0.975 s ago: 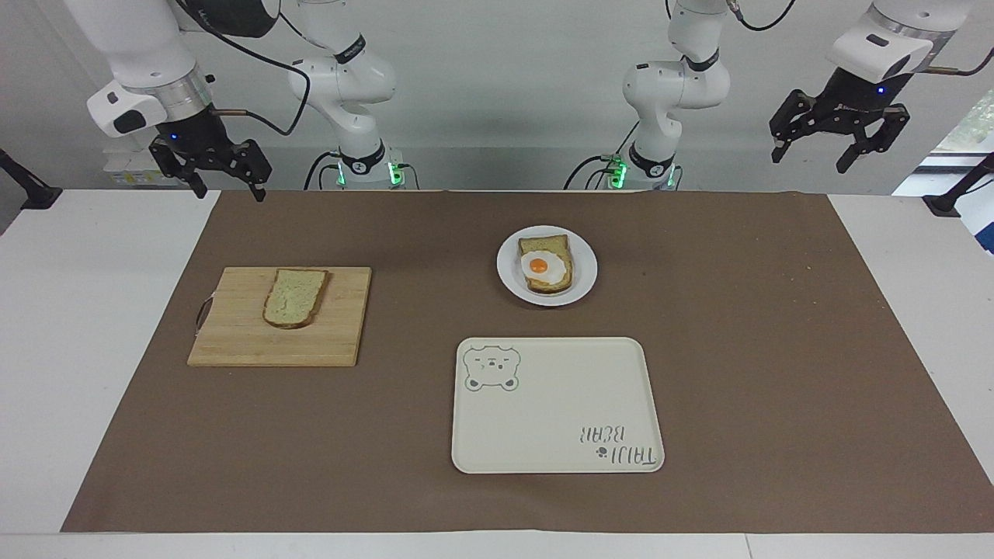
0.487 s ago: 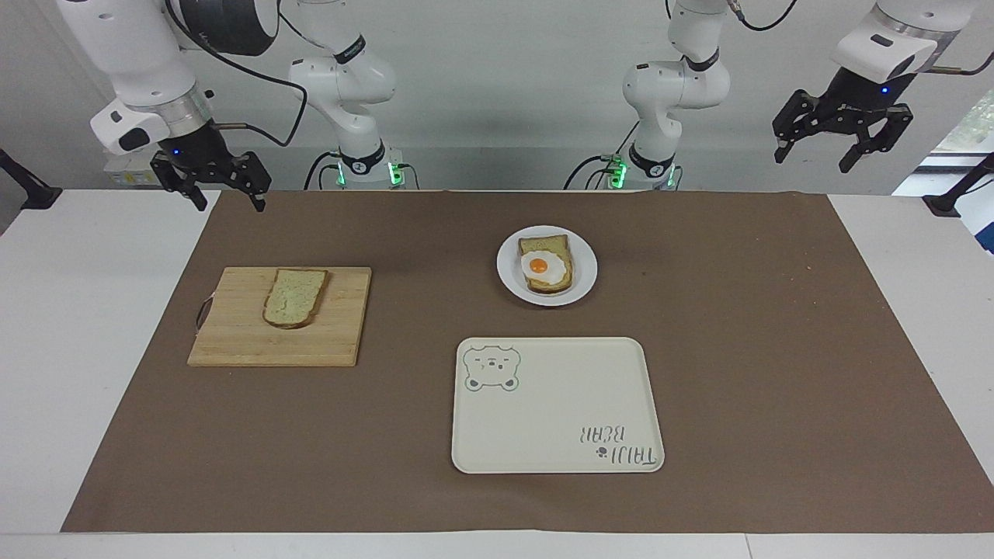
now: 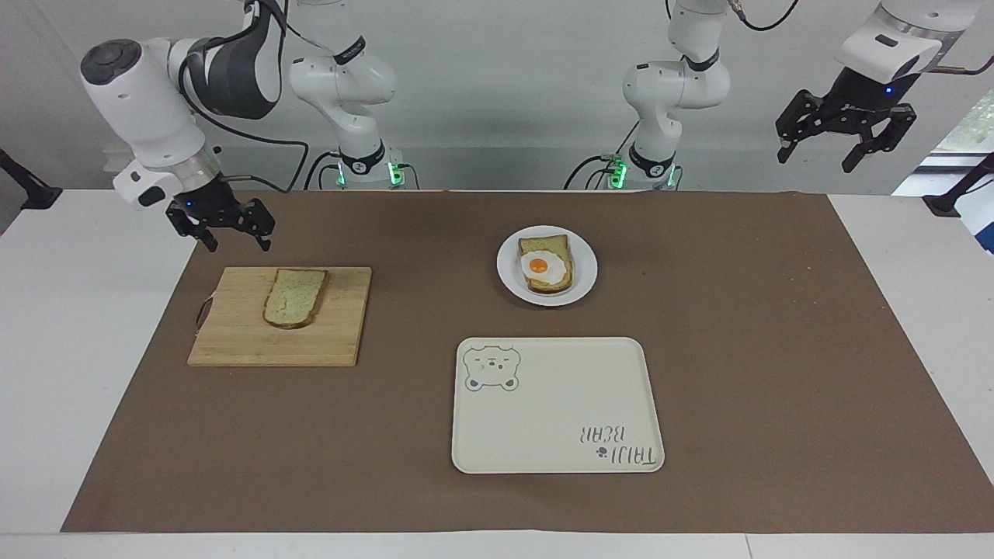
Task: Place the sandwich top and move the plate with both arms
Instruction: 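Reach the right gripper to the toast slice on the board and grasp it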
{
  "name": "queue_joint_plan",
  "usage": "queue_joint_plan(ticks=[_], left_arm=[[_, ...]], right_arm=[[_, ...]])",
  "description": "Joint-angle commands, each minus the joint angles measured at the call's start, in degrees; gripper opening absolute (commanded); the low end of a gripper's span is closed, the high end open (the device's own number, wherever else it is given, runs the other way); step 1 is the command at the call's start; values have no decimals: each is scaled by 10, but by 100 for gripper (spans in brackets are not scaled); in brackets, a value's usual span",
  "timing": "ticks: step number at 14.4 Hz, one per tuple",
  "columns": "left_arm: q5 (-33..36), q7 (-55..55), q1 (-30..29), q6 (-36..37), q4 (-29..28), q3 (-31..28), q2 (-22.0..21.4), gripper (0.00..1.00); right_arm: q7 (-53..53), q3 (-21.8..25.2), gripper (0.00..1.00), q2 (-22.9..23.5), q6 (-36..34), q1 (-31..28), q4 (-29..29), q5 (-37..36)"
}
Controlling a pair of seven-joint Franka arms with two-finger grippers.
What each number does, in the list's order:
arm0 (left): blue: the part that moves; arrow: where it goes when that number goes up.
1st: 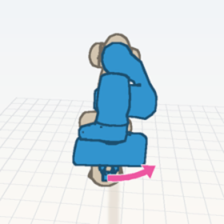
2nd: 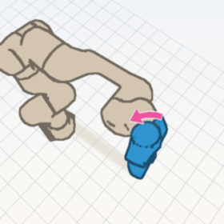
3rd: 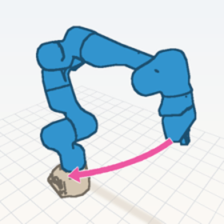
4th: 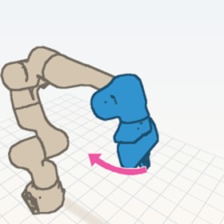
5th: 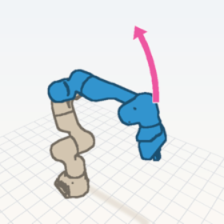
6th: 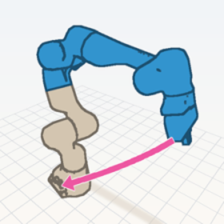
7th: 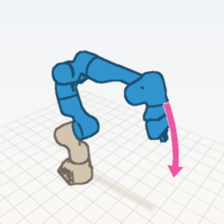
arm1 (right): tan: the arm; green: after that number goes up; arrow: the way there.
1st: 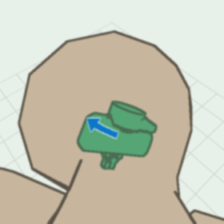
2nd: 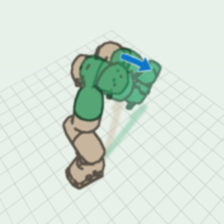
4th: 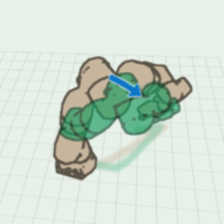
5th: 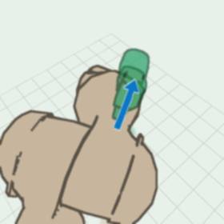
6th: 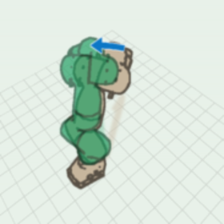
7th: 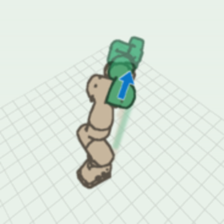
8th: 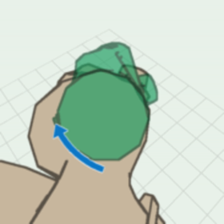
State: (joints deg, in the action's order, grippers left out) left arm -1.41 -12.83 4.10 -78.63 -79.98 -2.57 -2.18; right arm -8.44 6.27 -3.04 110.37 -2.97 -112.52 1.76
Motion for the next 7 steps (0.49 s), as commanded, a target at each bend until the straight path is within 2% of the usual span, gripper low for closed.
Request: queue_joint_plan(ticks=[1, 7], left_arm=[[-6, 3, -6, 7, -11, 2, -11, 100], [-6, 3, -6, 9, -11, 2, -12, 100]], right_arm=[[-18, -4, 100, 34, 53, -18, -17, 24], [-18, -4, 100, 72, 143, -31, -71, 38]])
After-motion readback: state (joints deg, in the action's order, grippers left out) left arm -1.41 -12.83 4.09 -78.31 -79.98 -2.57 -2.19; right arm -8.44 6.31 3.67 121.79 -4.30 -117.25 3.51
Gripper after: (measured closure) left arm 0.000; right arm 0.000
